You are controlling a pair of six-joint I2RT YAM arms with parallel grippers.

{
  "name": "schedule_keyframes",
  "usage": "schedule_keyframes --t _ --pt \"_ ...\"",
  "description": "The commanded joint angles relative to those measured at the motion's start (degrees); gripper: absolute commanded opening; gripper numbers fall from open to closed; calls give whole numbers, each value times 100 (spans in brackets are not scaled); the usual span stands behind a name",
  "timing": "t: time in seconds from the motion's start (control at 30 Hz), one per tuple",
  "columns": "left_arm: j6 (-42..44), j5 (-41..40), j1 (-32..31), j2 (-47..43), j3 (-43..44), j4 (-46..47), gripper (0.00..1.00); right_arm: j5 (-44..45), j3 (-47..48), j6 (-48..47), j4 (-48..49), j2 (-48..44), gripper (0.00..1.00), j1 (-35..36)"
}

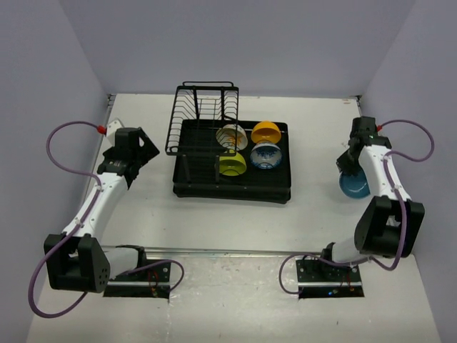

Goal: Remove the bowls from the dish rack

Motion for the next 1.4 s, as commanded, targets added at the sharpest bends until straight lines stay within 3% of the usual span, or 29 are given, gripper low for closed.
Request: schedule_keyframes --t 0.0,0.43,0.87,1.37 --pt "148 -141 19 -129 -46 61 100 -79 652 -394 -117 546 0 -166" --pt "209 -255 19 55 85 79 100 -62 1620 -667 -477 2201 0 -263" --pt "227 -281 19 126 209 -115 100 -35 1937 -896 -530 2861 0 -263" --pt "209 -176 19 134 138 -97 100 -123 1955 -958 -477 3037 25 -263"
